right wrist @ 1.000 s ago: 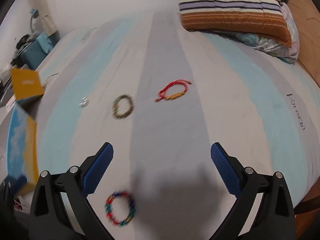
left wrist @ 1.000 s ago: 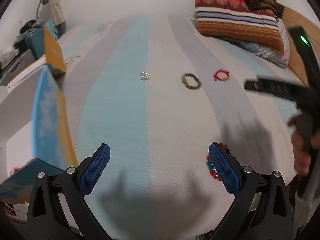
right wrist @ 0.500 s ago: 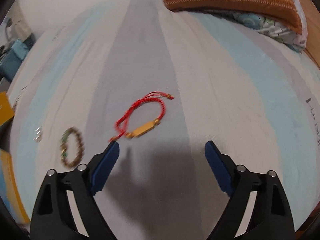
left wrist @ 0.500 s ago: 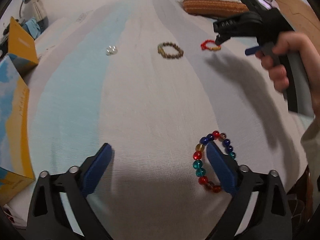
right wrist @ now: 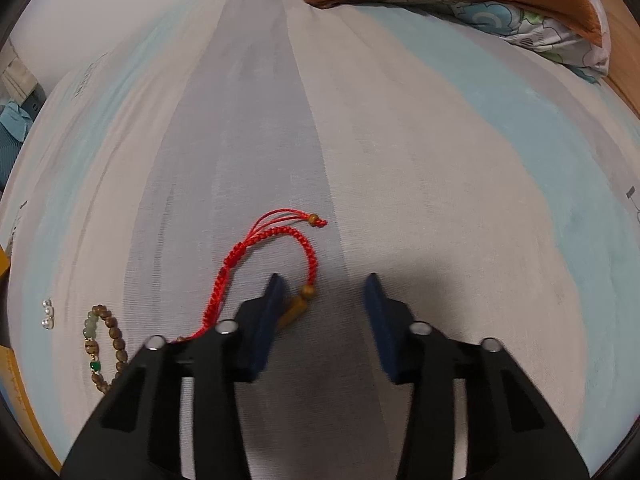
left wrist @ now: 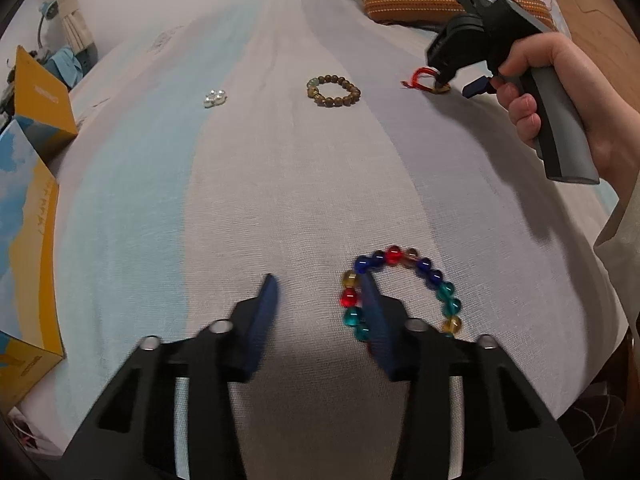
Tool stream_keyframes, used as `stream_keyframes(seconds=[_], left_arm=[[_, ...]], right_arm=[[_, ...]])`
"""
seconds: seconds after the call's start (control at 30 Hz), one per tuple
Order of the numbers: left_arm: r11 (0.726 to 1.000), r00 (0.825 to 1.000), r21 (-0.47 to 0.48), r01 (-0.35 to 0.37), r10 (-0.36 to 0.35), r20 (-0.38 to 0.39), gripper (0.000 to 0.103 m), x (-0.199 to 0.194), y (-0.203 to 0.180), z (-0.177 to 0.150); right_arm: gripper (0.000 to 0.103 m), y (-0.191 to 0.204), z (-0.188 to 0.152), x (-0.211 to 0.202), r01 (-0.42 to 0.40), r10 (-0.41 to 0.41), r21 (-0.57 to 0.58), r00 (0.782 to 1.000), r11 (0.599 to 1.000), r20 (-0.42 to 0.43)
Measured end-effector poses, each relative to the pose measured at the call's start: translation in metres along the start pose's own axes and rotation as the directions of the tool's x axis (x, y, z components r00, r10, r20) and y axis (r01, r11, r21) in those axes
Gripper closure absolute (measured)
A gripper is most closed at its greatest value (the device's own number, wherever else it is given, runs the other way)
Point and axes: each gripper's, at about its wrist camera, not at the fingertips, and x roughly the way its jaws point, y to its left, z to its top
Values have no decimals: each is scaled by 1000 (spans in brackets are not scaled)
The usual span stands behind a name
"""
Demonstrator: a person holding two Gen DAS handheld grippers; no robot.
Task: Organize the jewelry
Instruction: 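Grasp the multicolour bead bracelet with the left tool while the right grasps the red cord bracelet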
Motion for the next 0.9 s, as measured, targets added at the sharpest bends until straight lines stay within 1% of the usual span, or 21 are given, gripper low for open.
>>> stream_keyframes(seconds=[0.03, 0.07, 0.1, 0.17, 0.2, 0.43, 0.7, 0.77, 0.9], left_arm=[[1000, 1000, -2, -3, 3, -1, 78, 0, 1, 0], [1000, 1000, -3, -4, 4, 0, 83, -1, 3, 0], [1000, 1000, -9, -5, 5, 1, 92, -2, 5, 1], [1000, 1000, -24, 18, -18, -5, 93, -2, 11, 3], [999, 1000, -26, 27, -28, -9, 93, -4, 13, 4], [1000, 1000, -13, 18, -18, -2, 93, -10, 11, 5], [999, 1000, -27, 28, -28, 0, 94, -19, 11, 7], [998, 999, -34, 47, -47, 0, 94, -23, 11, 8], [998, 999, -31, 50, -50, 4, 94, -31, 10, 9]], right_arm=[[79, -1, -1, -1, 1, -1, 0, 1000, 1000, 0], [88, -1, -3, -3, 0, 0, 3, 1000, 1000, -1], [90, -1, -2, -3, -2, 2, 5, 1000, 1000, -1], [96, -3, -3, -6, 0, 0, 9, 1000, 1000, 8], [96, -5, -2, -6, -2, 2, 12, 1000, 1000, 9], [96, -13, -3, -14, -4, 3, 11, 1000, 1000, 25], [96, -17, -8, -31, -9, 9, -3, 998, 1000, 70], [96, -18, -9, -36, -10, 11, -10, 997, 1000, 77], [96, -19, -13, -49, -16, 18, -24, 996, 1000, 93]])
